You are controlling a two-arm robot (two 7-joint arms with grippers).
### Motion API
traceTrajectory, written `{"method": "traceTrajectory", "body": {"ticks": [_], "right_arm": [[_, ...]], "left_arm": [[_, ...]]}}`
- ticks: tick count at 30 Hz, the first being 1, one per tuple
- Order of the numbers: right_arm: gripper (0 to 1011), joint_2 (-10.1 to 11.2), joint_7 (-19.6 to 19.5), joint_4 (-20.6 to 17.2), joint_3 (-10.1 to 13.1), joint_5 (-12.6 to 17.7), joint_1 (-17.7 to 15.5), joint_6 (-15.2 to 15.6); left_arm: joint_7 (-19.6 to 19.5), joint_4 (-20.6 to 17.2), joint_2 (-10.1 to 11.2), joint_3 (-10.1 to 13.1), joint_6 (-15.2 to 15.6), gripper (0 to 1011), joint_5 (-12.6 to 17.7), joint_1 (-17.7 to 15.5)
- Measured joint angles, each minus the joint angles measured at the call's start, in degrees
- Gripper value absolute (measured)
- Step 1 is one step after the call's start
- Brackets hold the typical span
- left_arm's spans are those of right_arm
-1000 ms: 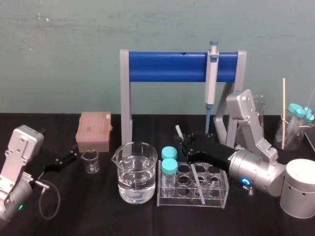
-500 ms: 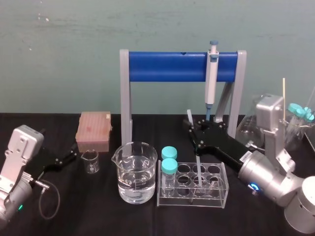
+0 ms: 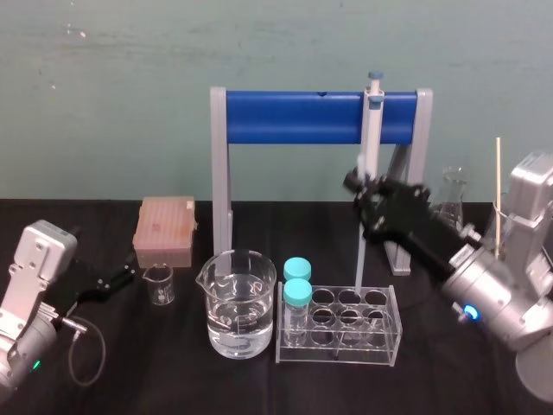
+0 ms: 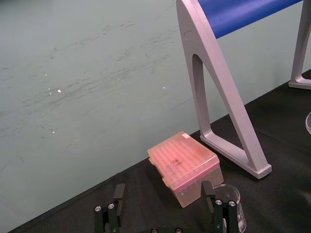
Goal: Pick up the stirring rod with one hand, then place it down.
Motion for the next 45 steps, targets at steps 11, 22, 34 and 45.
{"method": "traceTrajectory", "body": {"ticks": [11, 22, 34, 45], "right_arm": [[69, -0.41, 0.77, -1.53, 3.58, 0.76, 3.75, -2.05], [69, -0.33, 0.75, -1.54, 4.48, 0.36, 3.81, -1.9], [69, -0.52, 0.84, -1.07, 4.71, 0.45, 3.8, -1.7], [69, -0.51, 1.1, -0.86, 4.61, 0.5, 3.87, -1.5]], "left_arm": [[0.0, 0.0, 0.0, 0.0, 0.0, 1000, 0.0, 0.0], [0.0, 0.0, 0.0, 0.0, 0.0, 1000, 0.0, 0.0], [0.0, 0.0, 0.0, 0.0, 0.0, 1000, 0.0, 0.0], [0.0, 0.0, 0.0, 0.0, 0.0, 1000, 0.0, 0.0]]}}
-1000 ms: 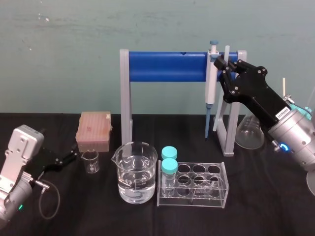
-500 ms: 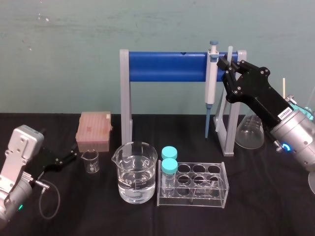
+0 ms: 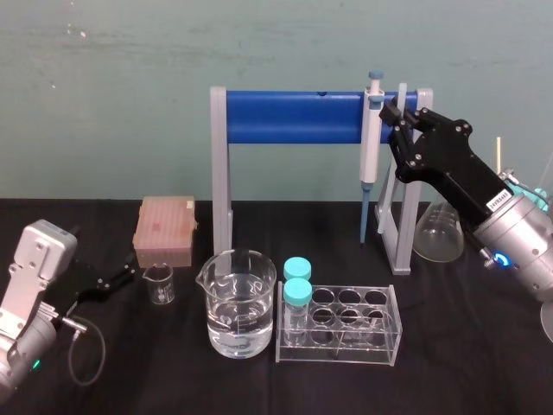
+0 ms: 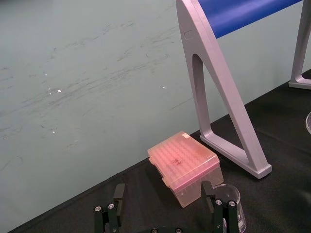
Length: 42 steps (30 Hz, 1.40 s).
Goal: Pick up the stirring rod with one hand, then place it down.
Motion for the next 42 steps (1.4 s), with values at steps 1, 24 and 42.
{"method": "traceTrajectory", "body": {"ticks": [1, 24, 42], "right_arm": [[69, 0.01, 0.03, 0.01, -0.02, 0.0, 0.01, 0.03], [69, -0.04, 0.44, 0.64, -0.6, 0.15, 0.34, 0.16], [69, -0.17, 0.51, 1.23, -0.89, -0.01, 0.81, 0.17]], "left_arm": [[0.0, 0.0, 0.0, 0.0, 0.0, 1000, 0.0, 0.0], [0.0, 0.0, 0.0, 0.0, 0.0, 1000, 0.0, 0.0], [0.0, 0.0, 0.0, 0.0, 0.0, 1000, 0.0, 0.0]]}}
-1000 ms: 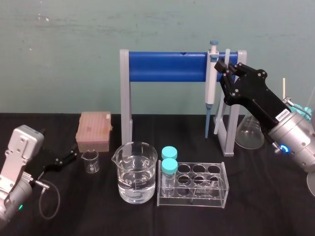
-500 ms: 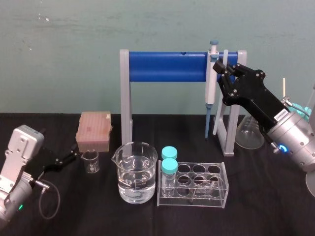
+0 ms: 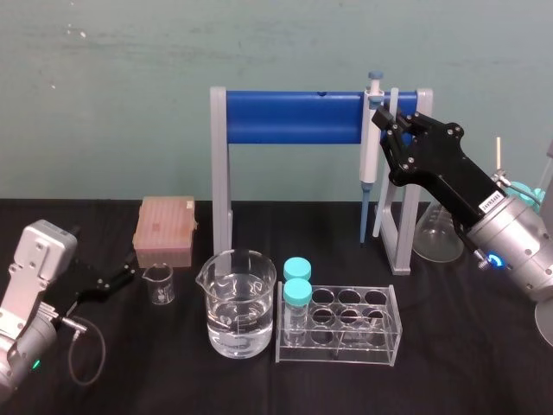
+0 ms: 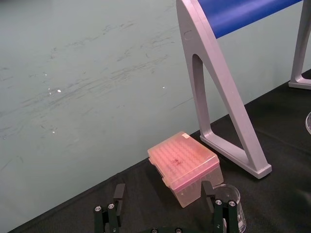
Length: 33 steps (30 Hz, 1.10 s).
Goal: Pick up the stirring rod with one hand, then place it down.
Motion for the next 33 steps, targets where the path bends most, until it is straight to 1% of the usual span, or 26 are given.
{"method": "traceTrajectory", "body": {"ticks": [33], "right_arm": [[69, 0.3, -0.02, -0.21, -0.21, -0.5, -0.12, 0.06]], "left_arm": [[0.0, 0.0, 0.0, 0.0, 0.0, 1000, 0.0, 0.0]]}}
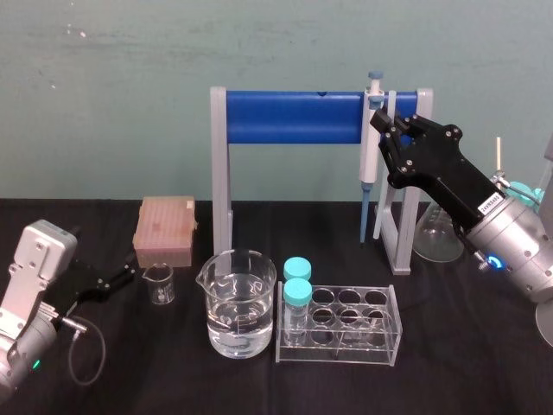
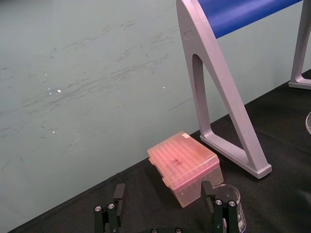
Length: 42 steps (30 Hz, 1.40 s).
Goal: Pick up the stirring rod with one hand, then place it down.
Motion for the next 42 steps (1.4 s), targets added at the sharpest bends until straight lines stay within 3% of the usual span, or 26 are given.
{"method": "traceTrajectory", "body": {"ticks": [20, 28, 42], "right_arm": [[69, -0.06, 0.13, -0.23, -0.23, 0.48, -0.7, 0.39], [69, -0.25, 2.75, 1.51, -1.57, 2.92, -2.82, -0.14], [69, 0.35, 3.85, 2.65, -2.65, 3.35, -5.27, -1.51]], "left_arm": [[0.0, 0.0, 0.0, 0.0, 0.0, 1000, 0.0, 0.0], [0.0, 0.0, 0.0, 0.0, 0.0, 1000, 0.0, 0.0], [0.0, 0.0, 0.0, 0.0, 0.0, 1000, 0.0, 0.0]]}}
